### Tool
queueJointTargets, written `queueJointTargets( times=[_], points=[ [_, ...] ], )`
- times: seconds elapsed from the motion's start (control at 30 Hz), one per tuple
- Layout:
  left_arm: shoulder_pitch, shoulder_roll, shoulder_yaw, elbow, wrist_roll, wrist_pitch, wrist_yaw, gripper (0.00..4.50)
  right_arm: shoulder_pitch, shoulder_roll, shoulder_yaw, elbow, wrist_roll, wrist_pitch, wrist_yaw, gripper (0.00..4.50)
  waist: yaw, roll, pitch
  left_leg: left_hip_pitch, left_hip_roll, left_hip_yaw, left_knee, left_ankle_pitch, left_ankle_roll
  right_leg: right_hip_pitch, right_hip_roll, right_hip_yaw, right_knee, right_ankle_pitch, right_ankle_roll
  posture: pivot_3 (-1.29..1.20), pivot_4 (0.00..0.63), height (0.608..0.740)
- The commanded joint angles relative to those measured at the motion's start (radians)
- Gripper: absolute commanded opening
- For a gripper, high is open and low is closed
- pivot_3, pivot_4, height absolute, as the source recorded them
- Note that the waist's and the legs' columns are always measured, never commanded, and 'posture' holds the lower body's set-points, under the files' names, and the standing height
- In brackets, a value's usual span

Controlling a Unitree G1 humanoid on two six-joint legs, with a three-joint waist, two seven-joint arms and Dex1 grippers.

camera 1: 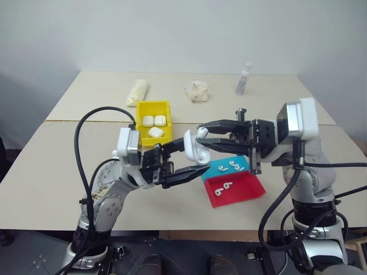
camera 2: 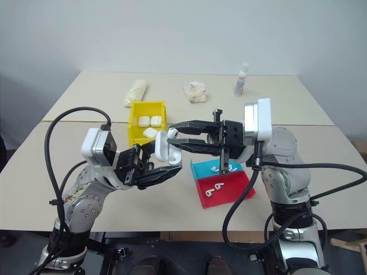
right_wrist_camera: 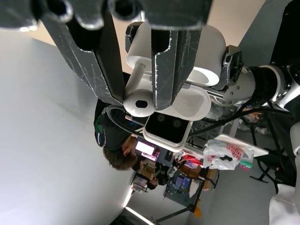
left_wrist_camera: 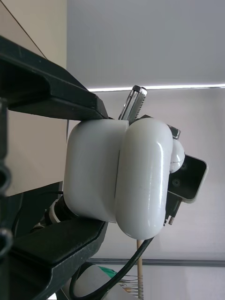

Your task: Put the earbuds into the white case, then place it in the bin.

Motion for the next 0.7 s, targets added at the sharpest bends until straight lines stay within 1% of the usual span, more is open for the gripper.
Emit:
queueJointTargets(
  times=[0.03,0.43,0.5,0.57,0.6,0.7],
  points=[
    [-0.011,-0.013,-0.003,-0.021,-0.006,-0.012,-0.011,2.84,0.008,-0.010,0.019,0.000,-0.016,-0.019,0.012,0.74,0.000,0.000,0.000,0.000,0.000,0.000,0.000,0.000,0.000,0.000,0.000,0.000,0.000,0.000,0.000,0.00,0.150,0.740],
    [-0.015,-0.023,-0.013,-0.015,0.017,-0.014,-0.020,2.84,0.011,-0.035,0.052,0.010,-0.047,-0.025,0.031,0.74,0.000,0.000,0.000,0.000,0.000,0.000,0.000,0.000,0.000,0.000,0.000,0.000,0.000,0.000,0.000,0.00,0.150,0.740],
    [-0.014,-0.028,-0.013,-0.014,0.021,-0.017,-0.020,2.84,0.012,-0.041,0.060,0.012,-0.051,-0.028,0.041,1.39,0.000,0.000,0.000,0.000,0.000,0.000,0.000,0.000,0.000,0.000,0.000,0.000,0.000,0.000,0.000,0.00,0.150,0.740],
    [-0.014,-0.030,-0.013,-0.015,0.024,-0.017,-0.020,2.84,0.013,-0.047,0.069,0.017,-0.064,-0.037,0.045,1.81,0.000,0.000,0.000,0.000,0.000,0.000,0.000,0.000,0.000,0.000,0.000,0.000,0.000,0.000,0.000,0.00,0.150,0.740],
    [-0.014,-0.032,-0.013,-0.015,0.025,-0.018,-0.020,2.84,0.013,-0.050,0.071,0.020,-0.068,-0.038,0.045,2.19,0.000,0.000,0.000,0.000,0.000,0.000,0.000,0.000,0.000,0.000,0.000,0.000,0.000,0.000,0.000,0.00,0.150,0.740],
    [-0.014,-0.038,-0.012,-0.011,0.029,-0.024,-0.021,2.84,0.014,-0.059,0.077,0.026,-0.070,-0.043,0.054,2.19,0.000,0.000,0.000,0.000,0.000,0.000,0.000,0.000,0.000,0.000,0.000,0.000,0.000,0.000,0.000,0.00,0.150,0.740]
  ],
)
